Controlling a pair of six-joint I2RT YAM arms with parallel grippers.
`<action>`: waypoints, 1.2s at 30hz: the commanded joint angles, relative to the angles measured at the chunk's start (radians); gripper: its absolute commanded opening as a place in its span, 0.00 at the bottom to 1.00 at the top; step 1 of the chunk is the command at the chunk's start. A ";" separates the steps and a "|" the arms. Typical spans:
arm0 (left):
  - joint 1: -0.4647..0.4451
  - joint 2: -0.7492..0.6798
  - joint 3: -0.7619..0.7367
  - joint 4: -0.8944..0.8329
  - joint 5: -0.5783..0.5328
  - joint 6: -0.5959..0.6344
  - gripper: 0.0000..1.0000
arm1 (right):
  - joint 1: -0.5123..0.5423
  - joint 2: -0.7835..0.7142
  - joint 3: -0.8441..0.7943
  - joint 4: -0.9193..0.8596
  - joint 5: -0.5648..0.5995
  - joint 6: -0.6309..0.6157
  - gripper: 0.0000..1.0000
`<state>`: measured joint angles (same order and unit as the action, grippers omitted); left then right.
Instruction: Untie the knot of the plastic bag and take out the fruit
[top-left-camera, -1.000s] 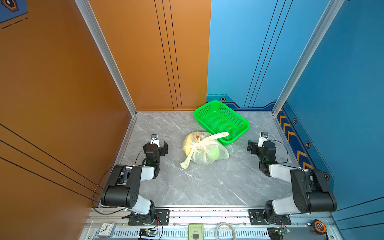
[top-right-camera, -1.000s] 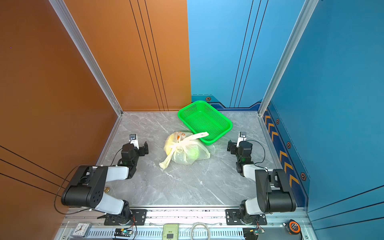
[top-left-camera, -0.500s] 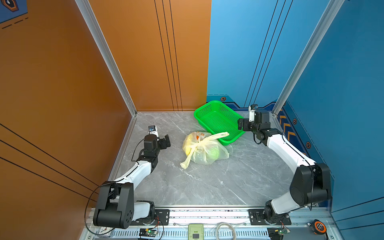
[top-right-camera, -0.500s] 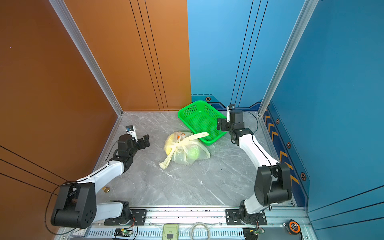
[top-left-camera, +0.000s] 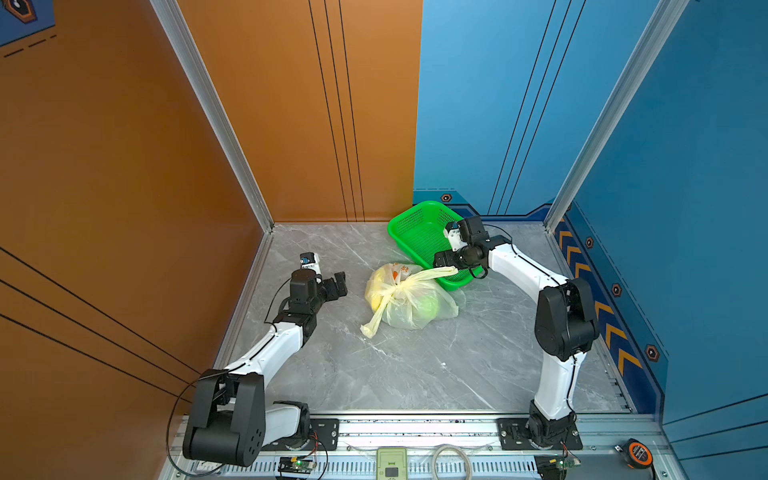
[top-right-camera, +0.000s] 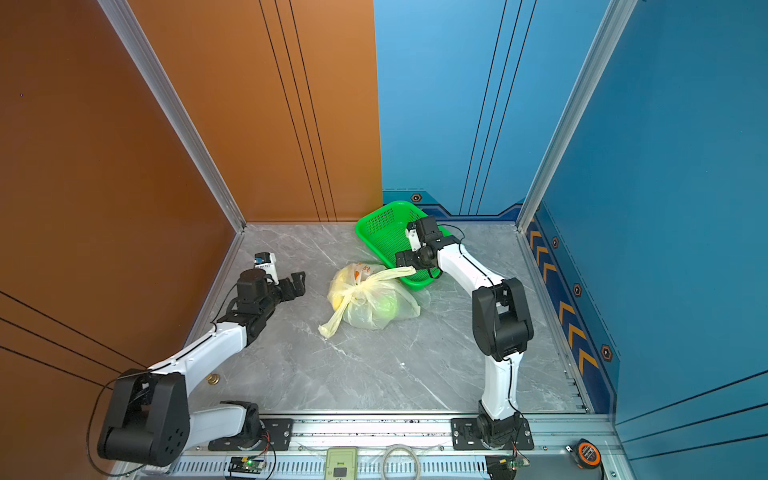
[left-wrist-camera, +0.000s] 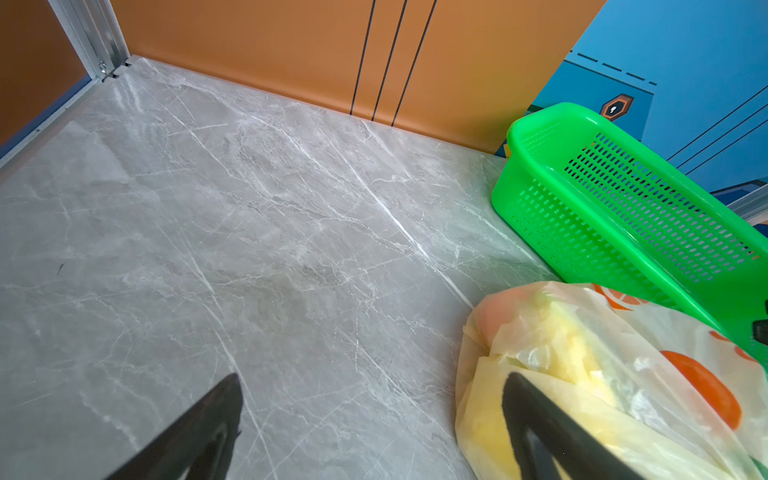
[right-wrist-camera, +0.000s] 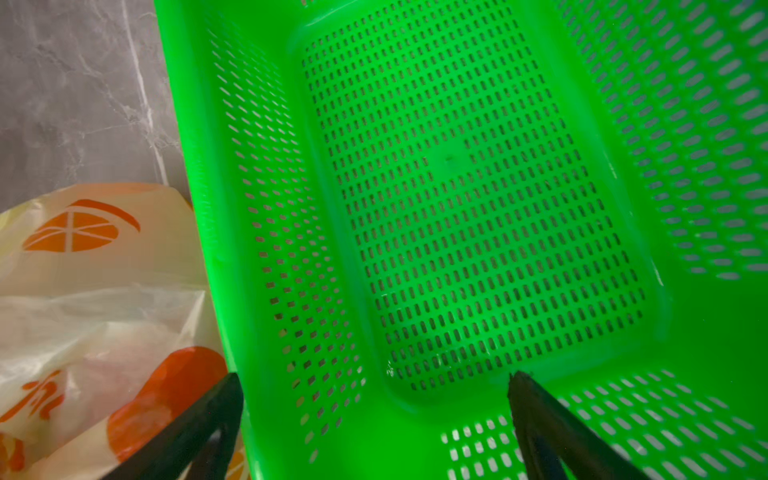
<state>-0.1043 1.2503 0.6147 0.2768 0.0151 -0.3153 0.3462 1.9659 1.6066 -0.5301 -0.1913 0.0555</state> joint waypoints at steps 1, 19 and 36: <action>-0.001 -0.033 0.005 -0.046 0.029 0.001 0.98 | 0.021 0.033 0.052 -0.056 -0.036 -0.025 1.00; 0.004 -0.057 0.016 -0.084 0.036 0.012 0.98 | 0.047 0.190 0.219 -0.090 0.040 0.038 0.76; 0.009 -0.091 0.003 -0.108 0.034 0.019 0.98 | 0.019 0.125 0.072 -0.093 0.031 0.105 0.34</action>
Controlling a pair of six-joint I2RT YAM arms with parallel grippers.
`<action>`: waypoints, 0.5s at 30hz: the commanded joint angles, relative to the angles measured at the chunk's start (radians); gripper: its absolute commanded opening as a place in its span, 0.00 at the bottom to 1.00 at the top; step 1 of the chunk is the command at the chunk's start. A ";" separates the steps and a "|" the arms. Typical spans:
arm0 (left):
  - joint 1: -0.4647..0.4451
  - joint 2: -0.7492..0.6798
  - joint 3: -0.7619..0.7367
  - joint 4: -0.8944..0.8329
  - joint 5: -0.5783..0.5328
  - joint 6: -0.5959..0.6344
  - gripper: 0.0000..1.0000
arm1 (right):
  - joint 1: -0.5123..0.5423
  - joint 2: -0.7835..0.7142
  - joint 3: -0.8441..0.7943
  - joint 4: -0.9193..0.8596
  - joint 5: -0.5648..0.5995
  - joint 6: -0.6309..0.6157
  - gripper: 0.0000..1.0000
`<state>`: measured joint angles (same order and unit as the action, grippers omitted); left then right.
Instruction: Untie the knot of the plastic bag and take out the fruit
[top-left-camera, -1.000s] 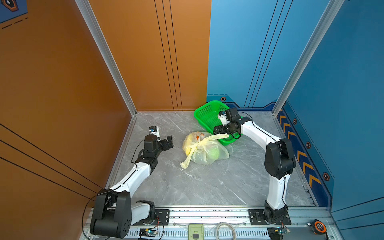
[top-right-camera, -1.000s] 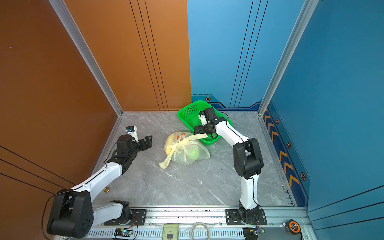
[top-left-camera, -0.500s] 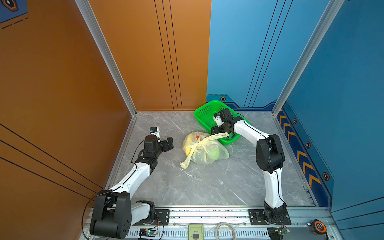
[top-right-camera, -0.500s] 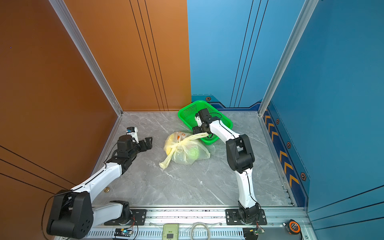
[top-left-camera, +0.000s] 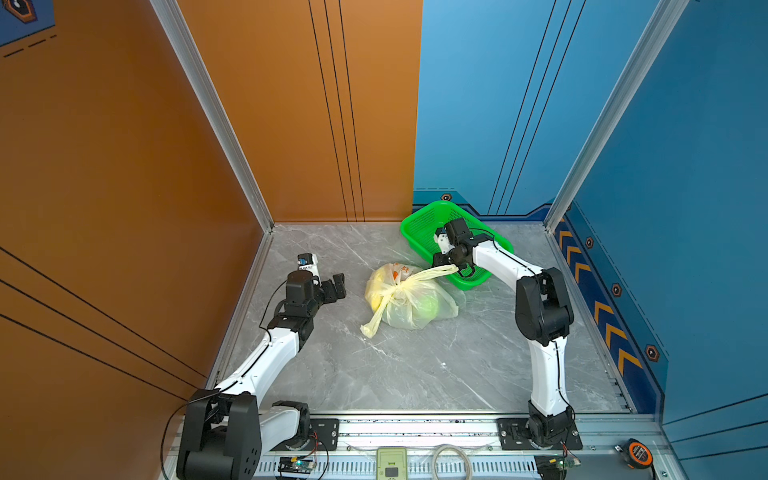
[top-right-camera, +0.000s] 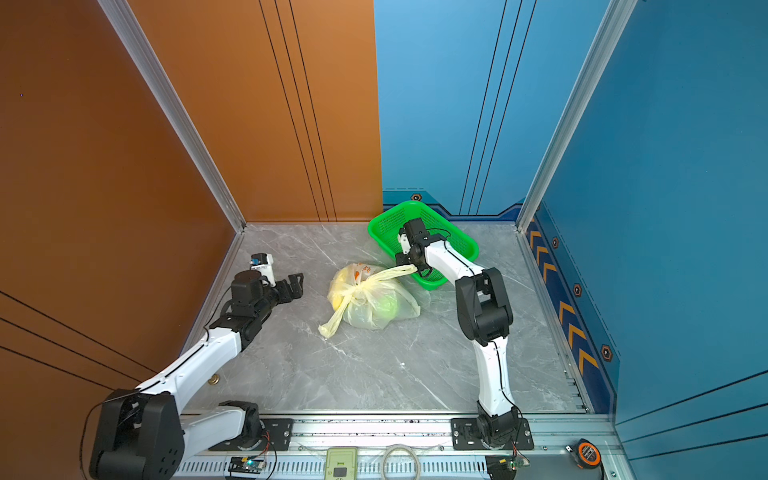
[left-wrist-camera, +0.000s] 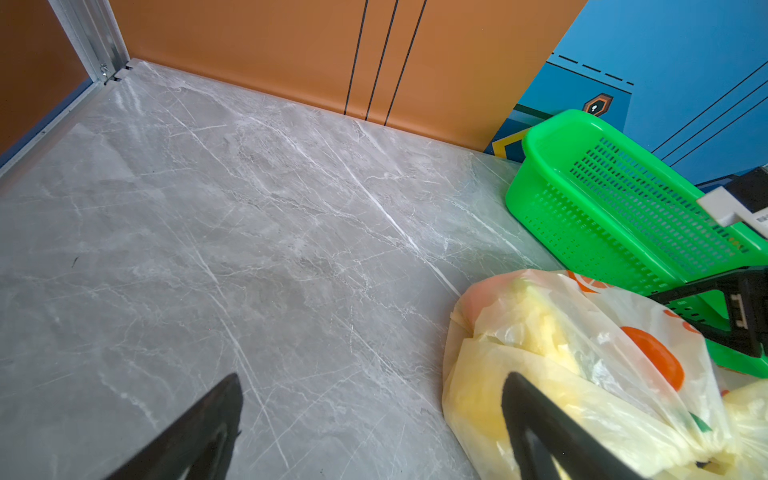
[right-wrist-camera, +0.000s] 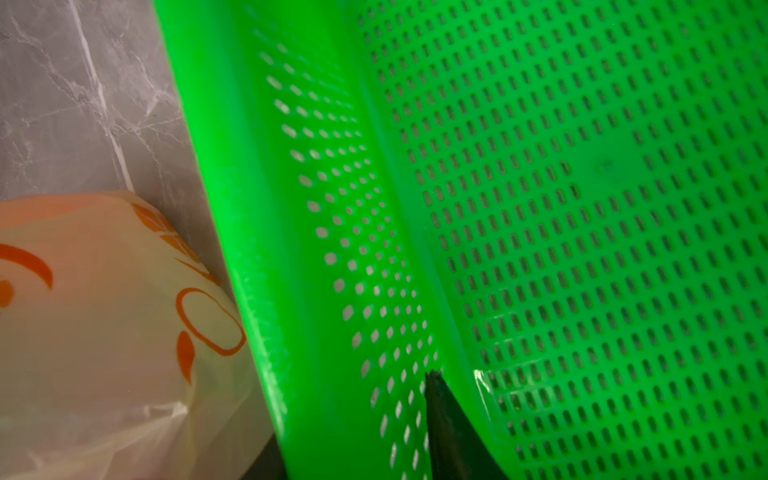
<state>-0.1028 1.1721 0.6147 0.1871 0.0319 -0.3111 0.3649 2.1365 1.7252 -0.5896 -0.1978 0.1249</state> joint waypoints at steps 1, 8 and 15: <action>0.008 -0.012 0.005 -0.019 0.018 0.015 0.98 | 0.002 -0.056 -0.063 -0.033 0.051 0.042 0.31; 0.008 -0.006 0.004 -0.019 0.025 0.014 0.98 | -0.008 -0.140 -0.159 -0.029 0.146 0.076 0.18; 0.000 -0.005 0.004 -0.021 0.033 0.007 0.98 | -0.088 -0.167 -0.201 -0.037 0.196 0.105 0.10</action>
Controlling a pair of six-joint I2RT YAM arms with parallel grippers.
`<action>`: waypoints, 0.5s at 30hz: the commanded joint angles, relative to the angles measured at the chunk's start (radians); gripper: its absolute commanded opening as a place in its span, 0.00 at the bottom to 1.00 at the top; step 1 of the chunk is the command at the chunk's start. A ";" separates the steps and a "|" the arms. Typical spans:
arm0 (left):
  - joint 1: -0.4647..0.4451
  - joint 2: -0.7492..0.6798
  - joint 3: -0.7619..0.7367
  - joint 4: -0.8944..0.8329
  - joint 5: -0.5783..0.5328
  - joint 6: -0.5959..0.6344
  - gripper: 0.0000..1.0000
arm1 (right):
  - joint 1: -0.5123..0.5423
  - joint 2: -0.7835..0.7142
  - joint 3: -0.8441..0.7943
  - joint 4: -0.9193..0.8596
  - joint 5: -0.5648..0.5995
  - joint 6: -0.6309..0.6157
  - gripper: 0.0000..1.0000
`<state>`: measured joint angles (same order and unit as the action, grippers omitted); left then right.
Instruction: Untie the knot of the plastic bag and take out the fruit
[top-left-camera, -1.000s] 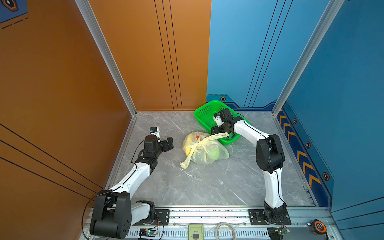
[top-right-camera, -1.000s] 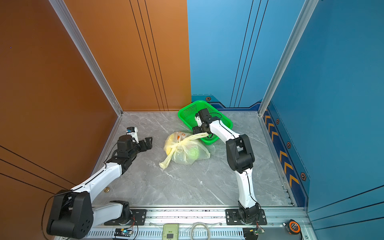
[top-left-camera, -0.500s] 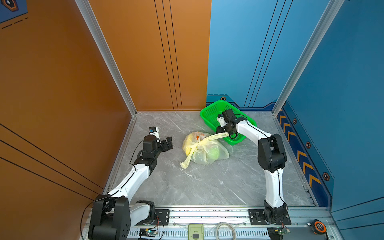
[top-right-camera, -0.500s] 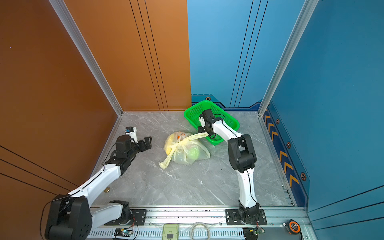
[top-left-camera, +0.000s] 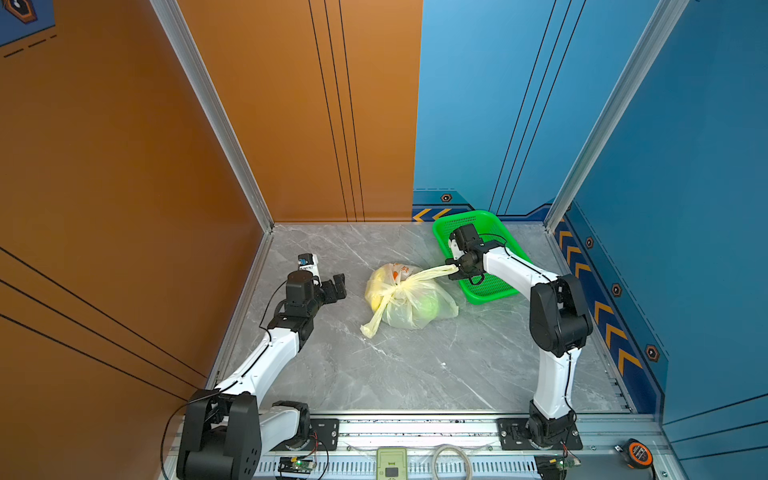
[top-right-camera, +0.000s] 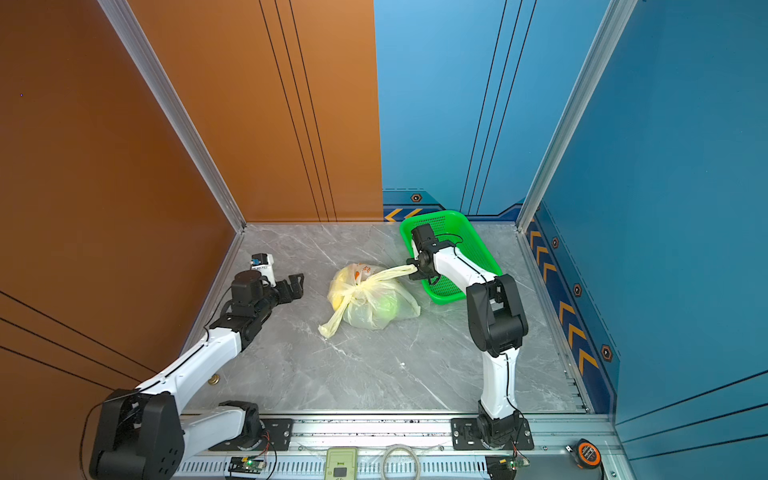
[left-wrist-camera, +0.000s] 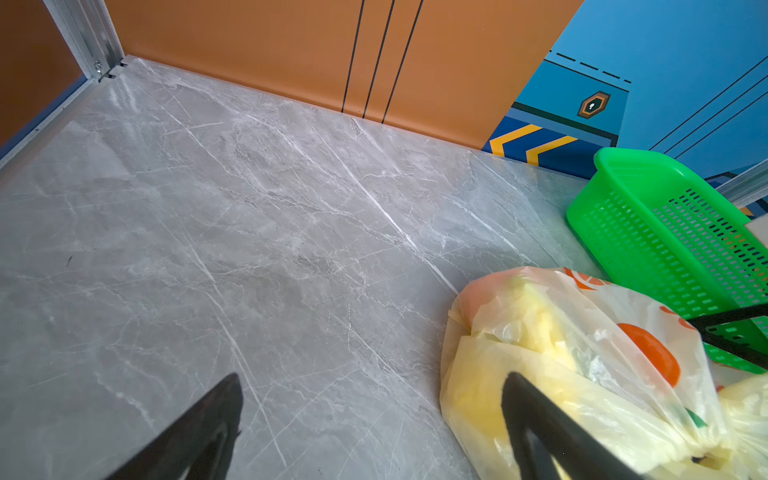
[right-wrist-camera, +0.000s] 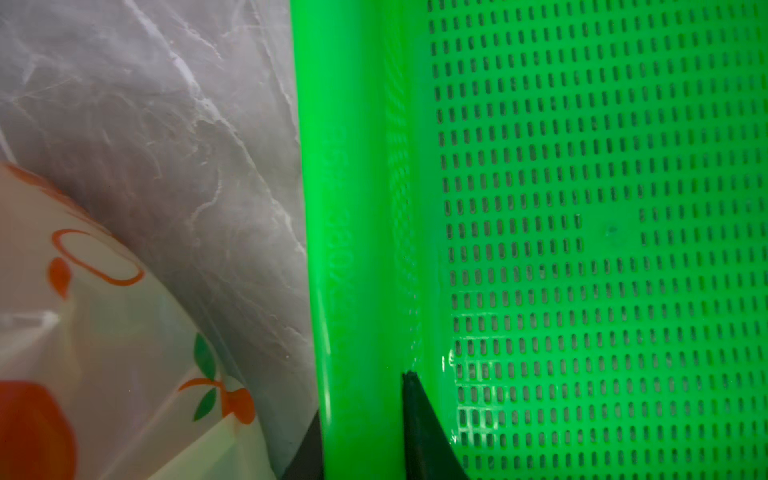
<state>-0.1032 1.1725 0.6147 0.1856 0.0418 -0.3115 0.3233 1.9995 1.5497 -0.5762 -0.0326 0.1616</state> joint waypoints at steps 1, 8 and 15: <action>0.000 -0.005 0.005 -0.021 0.023 0.008 0.98 | -0.062 -0.031 -0.026 -0.053 0.030 0.065 0.10; -0.012 0.002 0.014 -0.029 0.027 0.009 0.98 | -0.164 -0.021 -0.011 -0.098 0.039 0.020 0.08; -0.050 0.022 0.032 -0.044 0.009 0.017 0.98 | -0.230 -0.042 -0.052 -0.105 0.024 -0.019 0.10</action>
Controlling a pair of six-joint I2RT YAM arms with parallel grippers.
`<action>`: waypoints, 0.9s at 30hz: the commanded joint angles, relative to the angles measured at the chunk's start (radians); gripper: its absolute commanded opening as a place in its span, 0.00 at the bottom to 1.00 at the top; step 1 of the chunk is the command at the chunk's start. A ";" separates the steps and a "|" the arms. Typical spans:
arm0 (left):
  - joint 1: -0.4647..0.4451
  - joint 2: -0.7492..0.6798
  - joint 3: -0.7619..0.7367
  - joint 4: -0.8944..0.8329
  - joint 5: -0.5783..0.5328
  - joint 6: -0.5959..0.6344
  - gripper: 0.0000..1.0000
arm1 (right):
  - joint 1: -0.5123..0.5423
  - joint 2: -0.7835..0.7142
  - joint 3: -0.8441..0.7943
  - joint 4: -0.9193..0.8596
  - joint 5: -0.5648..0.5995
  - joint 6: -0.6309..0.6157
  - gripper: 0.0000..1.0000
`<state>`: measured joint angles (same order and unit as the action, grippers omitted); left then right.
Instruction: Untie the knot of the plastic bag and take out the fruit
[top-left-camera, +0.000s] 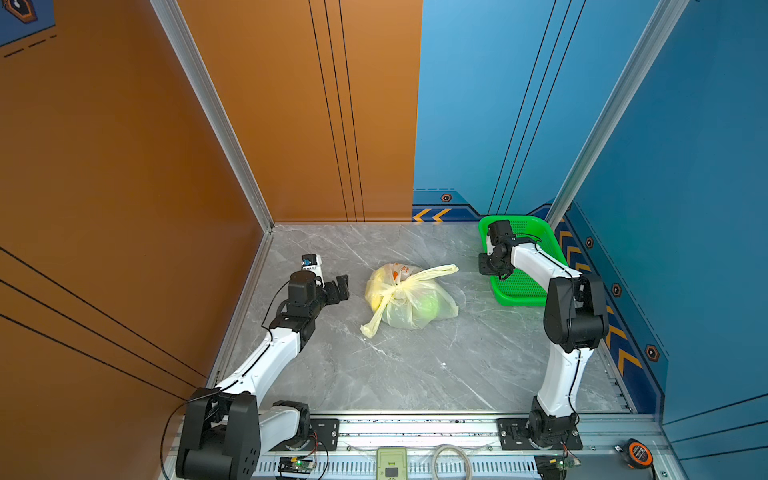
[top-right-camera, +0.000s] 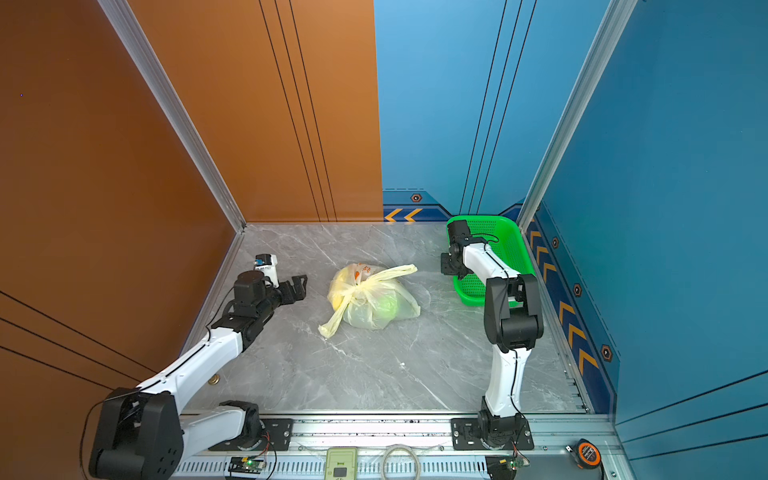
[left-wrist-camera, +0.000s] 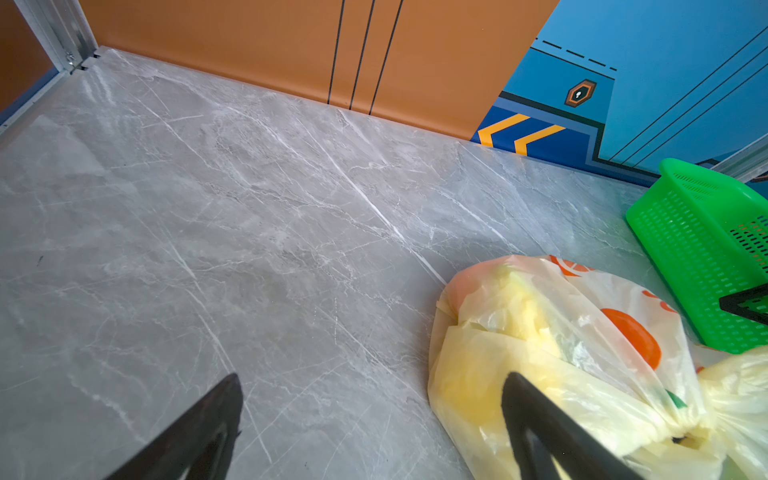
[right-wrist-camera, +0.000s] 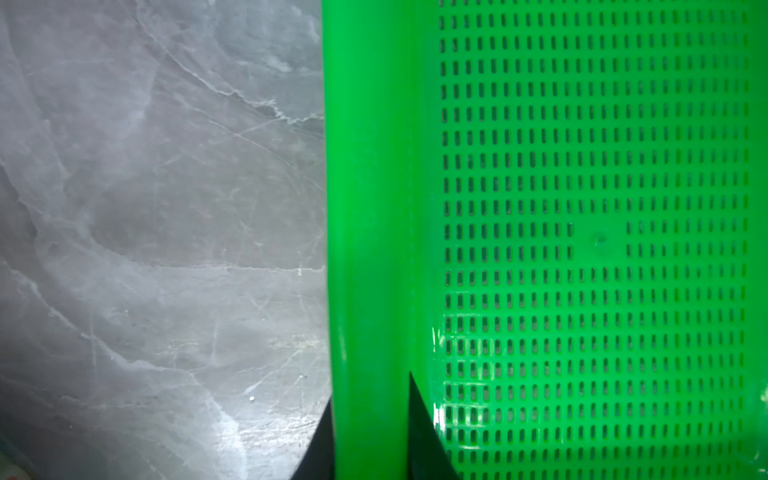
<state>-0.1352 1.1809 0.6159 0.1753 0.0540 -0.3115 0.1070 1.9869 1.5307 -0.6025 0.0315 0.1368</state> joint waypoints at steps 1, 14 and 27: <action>-0.026 0.017 0.034 -0.037 -0.006 0.018 0.98 | -0.014 -0.034 -0.035 -0.078 -0.046 -0.002 0.13; -0.102 0.026 0.116 -0.186 -0.010 0.060 0.98 | 0.081 -0.365 -0.096 -0.202 -0.060 0.028 0.70; -0.157 -0.015 0.120 -0.297 -0.010 0.057 0.98 | 0.527 -0.742 -0.367 -0.159 -0.054 0.139 0.82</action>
<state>-0.2790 1.1778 0.7128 -0.0769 0.0532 -0.2657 0.5526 1.2480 1.1805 -0.8162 -0.0418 0.2394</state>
